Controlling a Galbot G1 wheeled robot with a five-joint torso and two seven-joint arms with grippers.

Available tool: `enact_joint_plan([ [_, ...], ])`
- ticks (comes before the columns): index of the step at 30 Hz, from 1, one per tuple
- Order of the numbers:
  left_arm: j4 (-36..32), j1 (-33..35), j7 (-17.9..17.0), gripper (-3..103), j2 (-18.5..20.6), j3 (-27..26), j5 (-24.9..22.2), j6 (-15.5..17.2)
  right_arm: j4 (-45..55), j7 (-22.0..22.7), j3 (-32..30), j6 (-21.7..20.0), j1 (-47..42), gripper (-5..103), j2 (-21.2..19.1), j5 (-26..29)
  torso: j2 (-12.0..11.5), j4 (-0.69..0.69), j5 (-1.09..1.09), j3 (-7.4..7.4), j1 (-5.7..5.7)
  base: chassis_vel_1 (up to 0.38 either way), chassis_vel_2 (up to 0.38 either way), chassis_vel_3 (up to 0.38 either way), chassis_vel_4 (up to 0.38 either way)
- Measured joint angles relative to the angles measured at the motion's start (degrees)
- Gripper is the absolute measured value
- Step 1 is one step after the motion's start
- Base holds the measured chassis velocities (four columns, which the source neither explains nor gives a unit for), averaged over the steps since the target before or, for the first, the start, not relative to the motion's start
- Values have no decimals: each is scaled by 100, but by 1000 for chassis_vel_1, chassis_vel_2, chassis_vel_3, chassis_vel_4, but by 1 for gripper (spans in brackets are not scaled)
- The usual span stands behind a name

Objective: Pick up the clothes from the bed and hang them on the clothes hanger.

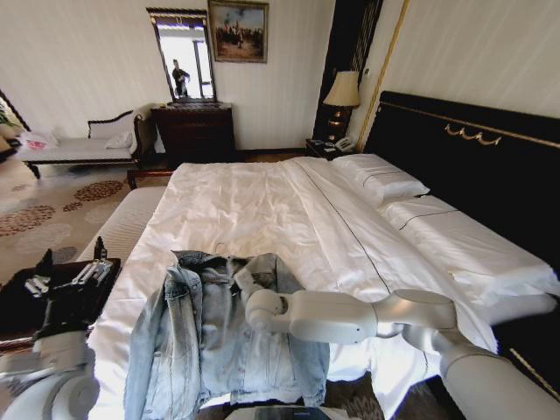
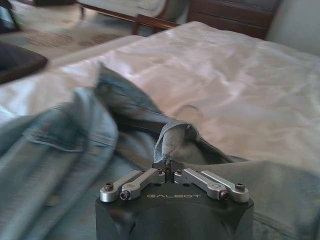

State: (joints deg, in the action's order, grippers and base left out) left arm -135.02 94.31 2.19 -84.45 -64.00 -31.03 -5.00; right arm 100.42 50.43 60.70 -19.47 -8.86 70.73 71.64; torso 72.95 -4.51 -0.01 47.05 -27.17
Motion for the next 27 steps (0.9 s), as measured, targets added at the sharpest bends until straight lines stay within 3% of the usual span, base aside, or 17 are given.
enact_joint_plan([
  [7, 88, -50, -4, 100, 2, -68, -49, -5, -316, -508, 383, 364, -48, 3, 412, -185, 0, 0, 0, 0, 0, 0, 0, 0, 0],
  [20, 215, -113, -16, 100, 52, -224, -231, -26, -1439, -492, 606, 675, -121, 3, 1371, 191, 0, 0, 0, 0, 0, 0, 0, 0, 0],
  [27, 216, -97, -25, 100, 80, -269, -275, -27, -2063, -283, 342, 841, -315, 3, 1751, 608, 0, 0, -1, 0, 0, 0, 0, 0, 0],
])
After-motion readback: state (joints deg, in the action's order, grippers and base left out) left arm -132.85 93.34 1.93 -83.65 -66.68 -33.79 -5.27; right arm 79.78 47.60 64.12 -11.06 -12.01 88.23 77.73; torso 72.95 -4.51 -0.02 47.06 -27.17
